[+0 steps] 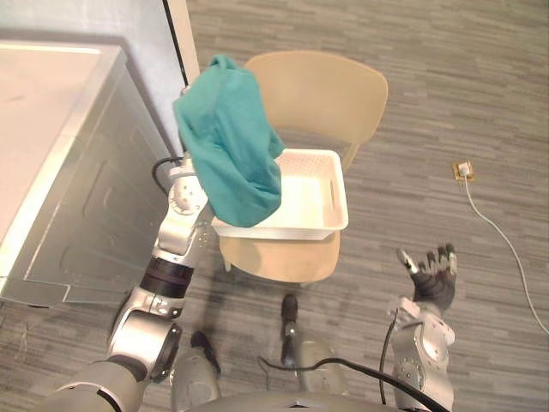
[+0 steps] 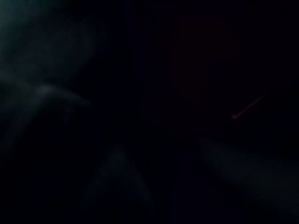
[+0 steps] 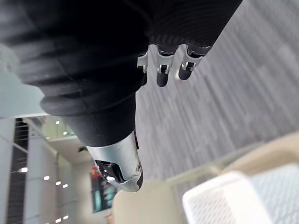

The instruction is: Pick up the laundry basket with both hands and put the clothes into the washing machine.

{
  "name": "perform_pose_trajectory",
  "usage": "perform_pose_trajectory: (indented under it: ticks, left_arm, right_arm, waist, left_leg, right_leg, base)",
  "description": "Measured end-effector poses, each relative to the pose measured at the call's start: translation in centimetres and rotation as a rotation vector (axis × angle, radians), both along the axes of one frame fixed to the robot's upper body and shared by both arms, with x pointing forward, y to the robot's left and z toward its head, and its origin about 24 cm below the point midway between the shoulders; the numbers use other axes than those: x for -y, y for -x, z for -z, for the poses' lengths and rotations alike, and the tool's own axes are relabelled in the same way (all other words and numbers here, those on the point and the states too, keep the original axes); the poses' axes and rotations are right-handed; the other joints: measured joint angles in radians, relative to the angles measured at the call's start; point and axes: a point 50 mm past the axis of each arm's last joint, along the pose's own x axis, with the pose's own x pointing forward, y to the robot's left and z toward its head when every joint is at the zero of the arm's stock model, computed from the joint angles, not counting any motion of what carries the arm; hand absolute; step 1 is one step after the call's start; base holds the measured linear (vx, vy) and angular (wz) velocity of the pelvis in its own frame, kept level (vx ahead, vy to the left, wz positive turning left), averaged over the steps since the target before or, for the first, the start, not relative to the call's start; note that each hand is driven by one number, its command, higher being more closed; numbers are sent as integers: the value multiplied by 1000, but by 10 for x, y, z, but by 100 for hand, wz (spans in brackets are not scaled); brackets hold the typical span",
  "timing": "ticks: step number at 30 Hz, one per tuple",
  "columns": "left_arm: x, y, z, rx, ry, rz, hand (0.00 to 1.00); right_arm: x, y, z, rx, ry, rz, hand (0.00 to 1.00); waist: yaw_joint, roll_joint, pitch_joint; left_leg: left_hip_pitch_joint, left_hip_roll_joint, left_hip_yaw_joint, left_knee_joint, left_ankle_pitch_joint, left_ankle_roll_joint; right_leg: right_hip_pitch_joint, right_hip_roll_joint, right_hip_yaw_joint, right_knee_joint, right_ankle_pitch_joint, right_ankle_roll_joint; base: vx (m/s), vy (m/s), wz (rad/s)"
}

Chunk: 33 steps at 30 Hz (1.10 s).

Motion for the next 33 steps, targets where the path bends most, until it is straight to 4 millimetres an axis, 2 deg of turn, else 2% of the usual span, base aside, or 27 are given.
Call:
perform_pose_trajectory:
  ticks: [1,2,6,8,11,15,20,21,22,23,24,25,26,27,28,29,30,31,32,33]
  left_arm:
    - [-5,2,-1,11,6,-11,100]
    - [-18,8,1,26,33,-39,100]
    - [-52,23,11,31,68,-94,100]
    - [-73,35,18,33,71,-139,100]
    - [-93,51,24,37,95,-187,100]
    - [-117,65,38,-2,92,-248,100]
    - [-145,81,49,-32,112,-362,100]
    - [-149,83,48,-22,117,-380,100]
    - [-152,84,47,-16,123,-399,100]
    - [-154,85,46,-12,127,-412,100]
    - [-157,87,43,14,145,-432,100]
    - [-153,86,40,35,154,-422,100]
    - [-149,86,41,33,157,-409,100]
    - [-141,86,44,25,162,-380,100]
    - [-136,84,44,28,167,-363,100]
    - [-127,81,40,49,178,-334,100]
    - [-123,84,38,74,207,-332,100]
    - [-119,88,40,88,242,-332,100]
    - [-114,91,49,65,276,-330,100]
    - [-108,91,54,46,290,-313,100]
  right_arm:
    - [3,3,5,-58,31,17,0]
    - [8,12,22,-188,67,53,0]
    - [21,37,64,-451,66,102,0]
    - [20,54,90,-581,5,105,0]
    - [14,66,110,-671,-53,63,0]
    - [2,84,140,-852,-85,-90,0]
    - [-16,90,164,-1039,-46,-328,0]
    - [-16,90,167,-1080,-30,-377,0]
    - [-18,89,169,-1110,-8,-421,0]
    - [-20,89,170,-1119,-3,-444,0]
    - [-18,89,172,-1149,14,-474,0]
    - [-11,81,169,-1160,60,-487,0]
    - [-5,78,167,-1158,79,-480,0]
    - [8,74,161,-1149,122,-463,0]
    - [14,69,157,-1139,145,-455,0]
    - [11,75,160,-1157,130,-461,0]
    - [4,81,166,-1173,91,-465,0]
    - [-2,85,170,-1189,57,-463,0]
    - [-3,85,170,-1185,56,-468,0]
    - [-5,86,171,-1191,56,-475,0]
  waist:
    - [1,4,-5]
    - [2,15,-22]
    - [12,41,-61]
    - [33,49,-87]
    - [46,50,-96]
    - [83,48,-115]
    - [119,40,-123]
    - [125,40,-123]
    - [130,47,-119]
    - [128,34,-127]
    - [122,10,-141]
    - [120,31,-130]
    - [122,43,-127]
    - [124,68,-129]
    - [113,80,-126]
    - [93,60,-129]
    - [69,24,-137]
    - [91,30,-136]
    - [97,40,-140]
    - [95,47,-145]
  left_leg:
    - [9,-1,-1,-5,0,-1]
    - [30,-5,-7,-24,4,-3]
    - [90,-12,-29,-68,15,-11]
    - [116,-12,-32,-84,16,-12]
    - [135,-12,-49,-86,15,-11]
    - [134,-12,-86,-85,10,-2]
    - [106,-20,-137,-82,17,19]
    - [82,-22,-145,-87,22,84]
    - [61,-22,-133,-88,11,234]
    - [53,-20,-91,-89,4,336]
    - [46,17,9,-50,-27,345]
    - [-6,118,114,162,-55,303]
    - [-12,152,157,252,-49,317]
    - [2,167,226,306,79,343]
    - [-9,152,224,288,88,322]
    - [-21,87,184,182,126,298]
    - [18,28,150,96,111,251]
    - [48,107,212,253,9,248]
    - [95,151,226,277,-15,197]
    - [115,171,221,274,-18,177]
  right_leg:
    - [10,0,-3,-7,1,0]
    - [38,1,-14,-23,2,0]
    - [120,7,-41,-69,9,1]
    - [154,14,-45,-97,16,8]
    - [199,22,-53,-136,23,3]
    - [229,24,-79,-140,23,9]
    - [259,18,-139,-139,6,12]
    - [257,15,-169,-138,4,7]
    - [256,21,-189,-139,-7,-20]
    - [259,26,-199,-139,-3,-24]
    - [256,12,-247,-139,-12,-39]
    - [258,14,-300,-124,-15,-44]
    - [257,9,-316,-109,-18,-48]
    - [257,6,-343,-71,-34,-41]
    - [249,-7,-367,-40,-56,-43]
    - [239,-15,-368,-9,-132,-47]
    - [251,-36,-398,-56,-107,-70]
    - [241,-35,-459,-32,-92,-71]
    - [247,-37,-515,-29,-90,-74]
    - [247,-38,-549,-32,-87,-73]
  base:
    - [56,23,11]
    - [47,14,13]
    - [72,6,18]
    - [59,4,9]
    - [43,6,12]
    - [-6,30,24]
    - [-49,30,39]
    - [-56,2,75]
    - [-35,-23,80]
    - [51,-126,87]
    - [96,-67,88]
    - [81,-36,81]
    - [30,123,69]
    - [5,84,70]
    - [4,73,141]
    - [9,-41,196]
    - [-33,-80,202]
    - [-37,-100,181]
    - [-79,-23,139]
    - [-57,46,154]
